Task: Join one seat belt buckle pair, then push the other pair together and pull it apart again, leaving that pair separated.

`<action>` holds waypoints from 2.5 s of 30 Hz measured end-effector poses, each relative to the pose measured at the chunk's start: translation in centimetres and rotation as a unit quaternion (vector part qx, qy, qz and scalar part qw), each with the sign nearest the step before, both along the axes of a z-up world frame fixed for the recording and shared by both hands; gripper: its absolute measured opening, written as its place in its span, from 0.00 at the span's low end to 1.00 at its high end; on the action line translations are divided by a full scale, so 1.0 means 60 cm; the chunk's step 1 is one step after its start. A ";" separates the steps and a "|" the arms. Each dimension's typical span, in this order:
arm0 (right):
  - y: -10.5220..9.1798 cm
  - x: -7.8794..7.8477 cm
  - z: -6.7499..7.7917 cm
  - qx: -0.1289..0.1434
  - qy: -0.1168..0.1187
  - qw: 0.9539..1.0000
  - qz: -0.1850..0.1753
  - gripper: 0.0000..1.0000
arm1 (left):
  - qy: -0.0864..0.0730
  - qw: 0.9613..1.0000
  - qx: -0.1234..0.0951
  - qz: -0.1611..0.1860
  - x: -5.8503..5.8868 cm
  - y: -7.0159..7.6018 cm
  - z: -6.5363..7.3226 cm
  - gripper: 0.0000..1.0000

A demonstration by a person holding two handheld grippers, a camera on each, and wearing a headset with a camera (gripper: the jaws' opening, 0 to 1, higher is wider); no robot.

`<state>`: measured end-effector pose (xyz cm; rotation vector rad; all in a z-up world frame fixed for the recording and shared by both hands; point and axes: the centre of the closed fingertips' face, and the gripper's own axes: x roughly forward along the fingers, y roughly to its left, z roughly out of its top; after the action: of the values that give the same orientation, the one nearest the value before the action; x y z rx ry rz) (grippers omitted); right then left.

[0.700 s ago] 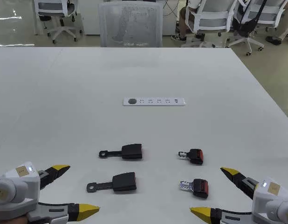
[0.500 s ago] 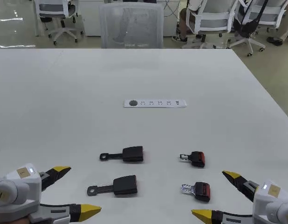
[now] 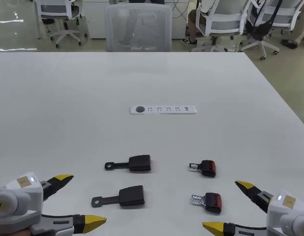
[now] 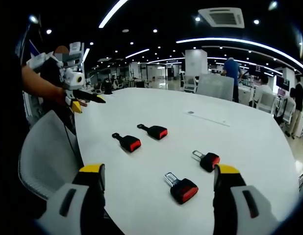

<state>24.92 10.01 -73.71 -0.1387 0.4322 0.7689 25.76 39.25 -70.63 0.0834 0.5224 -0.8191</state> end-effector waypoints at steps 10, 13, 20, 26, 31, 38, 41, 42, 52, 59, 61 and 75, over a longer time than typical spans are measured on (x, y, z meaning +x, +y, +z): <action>-0.004 -0.003 -0.002 -0.001 0.003 1.000 -0.002 0.95 | 0.004 1.000 0.000 0.000 0.000 -0.001 -0.001 0.97; -0.005 -0.004 -0.003 -0.004 0.003 1.000 -0.001 0.94 | 0.004 1.000 0.001 -0.003 -0.001 -0.003 -0.002 0.97; -0.007 -0.003 -0.004 -0.005 0.004 1.000 0.000 0.94 | 0.005 1.000 0.002 -0.005 0.002 -0.005 -0.003 0.96; -0.008 -0.003 -0.006 -0.006 0.005 1.000 -0.003 0.94 | 0.005 1.000 0.002 -0.006 0.004 -0.007 -0.003 0.96; -0.009 -0.006 -0.011 -0.005 0.008 1.000 -0.004 0.94 | 0.004 1.000 0.005 -0.007 0.004 -0.006 -0.005 0.96; -0.010 -0.008 -0.012 -0.004 0.010 1.000 -0.006 0.94 | 0.007 1.000 0.005 -0.008 0.001 -0.005 -0.007 0.96; -0.010 -0.006 -0.011 -0.003 0.009 1.000 -0.006 0.94 | 0.006 1.000 0.004 -0.007 0.002 -0.005 -0.006 0.96; -0.010 -0.005 -0.011 -0.003 0.008 1.000 -0.006 0.94 | 0.006 1.000 0.005 -0.007 0.002 -0.005 -0.006 0.96; -0.011 -0.002 -0.010 -0.001 0.008 1.000 -0.008 0.94 | 0.004 1.000 0.009 -0.009 0.003 -0.006 -0.006 0.96; -0.013 -0.001 -0.012 0.000 0.009 1.000 -0.009 0.94 | 0.007 1.000 0.009 -0.009 0.004 -0.007 -0.009 0.95; -0.014 0.001 -0.012 -0.001 0.008 1.000 -0.009 0.94 | 0.009 1.000 0.009 -0.009 0.005 -0.007 -0.011 0.95; -0.018 0.002 -0.023 -0.008 0.019 1.000 -0.005 0.93 | 0.016 1.000 0.014 -0.018 0.016 -0.023 -0.026 0.95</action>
<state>25.07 8.91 -75.07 -0.1361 0.4745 0.7600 26.70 37.84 -72.18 0.1059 0.5636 -0.8506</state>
